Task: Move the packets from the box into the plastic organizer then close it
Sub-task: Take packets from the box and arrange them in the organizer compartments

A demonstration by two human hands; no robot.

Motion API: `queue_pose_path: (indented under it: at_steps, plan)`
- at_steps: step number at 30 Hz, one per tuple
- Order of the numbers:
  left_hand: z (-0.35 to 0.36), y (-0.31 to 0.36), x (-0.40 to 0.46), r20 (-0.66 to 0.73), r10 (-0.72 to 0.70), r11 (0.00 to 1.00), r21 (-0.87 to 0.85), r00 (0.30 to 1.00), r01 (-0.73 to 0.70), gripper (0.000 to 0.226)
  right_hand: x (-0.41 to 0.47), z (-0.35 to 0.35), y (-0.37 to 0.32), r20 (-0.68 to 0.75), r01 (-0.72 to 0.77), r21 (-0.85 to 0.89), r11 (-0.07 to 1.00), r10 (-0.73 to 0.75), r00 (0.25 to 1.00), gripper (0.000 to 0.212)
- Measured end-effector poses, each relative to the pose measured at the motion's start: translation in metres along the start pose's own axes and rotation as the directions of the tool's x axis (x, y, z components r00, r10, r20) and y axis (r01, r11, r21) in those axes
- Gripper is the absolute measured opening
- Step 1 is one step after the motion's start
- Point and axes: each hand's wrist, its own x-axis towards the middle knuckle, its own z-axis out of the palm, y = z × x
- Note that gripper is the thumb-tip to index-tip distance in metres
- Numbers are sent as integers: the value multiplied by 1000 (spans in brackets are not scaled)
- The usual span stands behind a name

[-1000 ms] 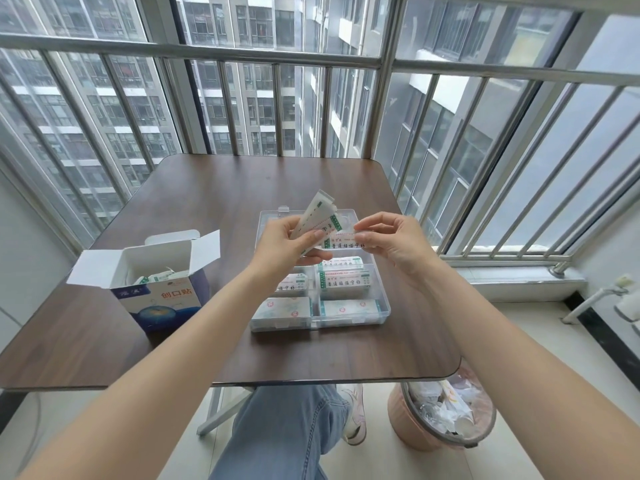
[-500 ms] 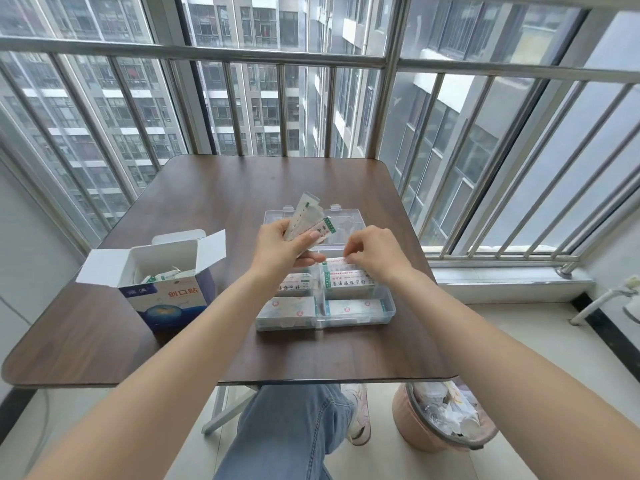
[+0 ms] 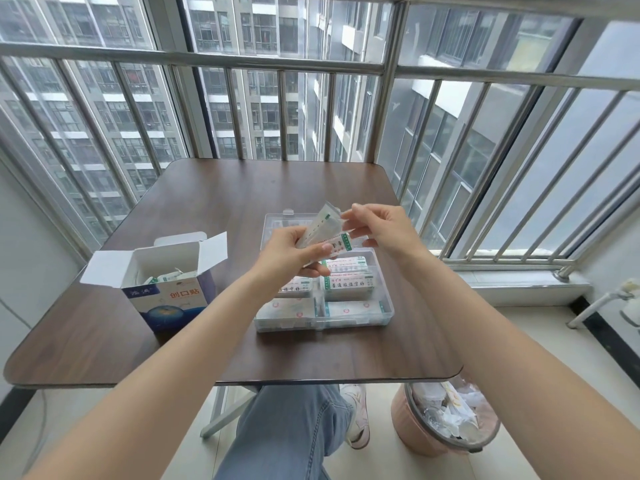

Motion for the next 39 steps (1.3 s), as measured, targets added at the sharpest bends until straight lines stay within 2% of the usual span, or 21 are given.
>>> queue_pose_path:
  at_steps: [3, 5, 8, 12, 15, 16, 18, 20, 23, 26, 29, 32, 39]
  plan:
    - [0, 2, -2, 112, -34, 996, 85, 993, 24, 20, -2, -4, -3, 37, 11, 16, 1000, -11, 999, 21]
    - [0, 3, -3, 137, -42, 994, 110, 990, 27, 19, -3, -6, -2, 45, 1, 53, 999, -3, 999, 14]
    - [-2, 3, -7, 109, -40, 993, 114, 993, 28, 14, -6, -10, 1, -9, -41, 266, 963, 45, 999, 5]
    - [-6, -1, -15, 64, -35, 996, 86, 997, 29, 16, -19, -15, 7, -35, -78, 568, 819, 119, 992, 9]
    - [-6, -3, -23, 0, -15, 998, 67, 1000, 15, 15, -26, -19, 13, -32, -90, 640, 763, 144, 989, 23]
    - [-6, -3, -24, -36, 1, 999, 51, 999, 0, 14, -28, -21, 15, -38, -90, 619, 780, 144, 989, 24]
    - [-6, -3, -27, -110, 29, 999, 17, 993, -27, 14, -34, -23, 19, -32, -93, 483, 870, 124, 992, 11]
    - [-5, -3, -32, -151, 41, 999, -12, 988, -43, 13, -42, -26, 24, 17, -118, 250, 961, 118, 993, 8]
    - [-3, -3, -38, -151, 45, 998, -28, 987, -49, 5, -51, -27, 31, 67, -76, -56, 995, 80, 995, 11]
    - [1, -3, -42, -151, 51, 998, -26, 987, -56, 4, -52, -25, 36, 75, -16, -294, 956, 40, 996, 18]
    - [3, -3, -44, -140, 51, 999, -8, 989, -53, 8, -56, -23, 37, 113, 27, -443, 896, 26, 993, 15]
    - [5, -4, -44, -123, 51, 999, 8, 991, -50, 15, -61, -19, 35, 163, 85, -543, 835, 6, 987, 10]
    - [10, -2, -44, -109, 48, 999, 13, 993, -47, 10, -70, -3, 34, 223, 193, -692, 695, -49, 974, 15]
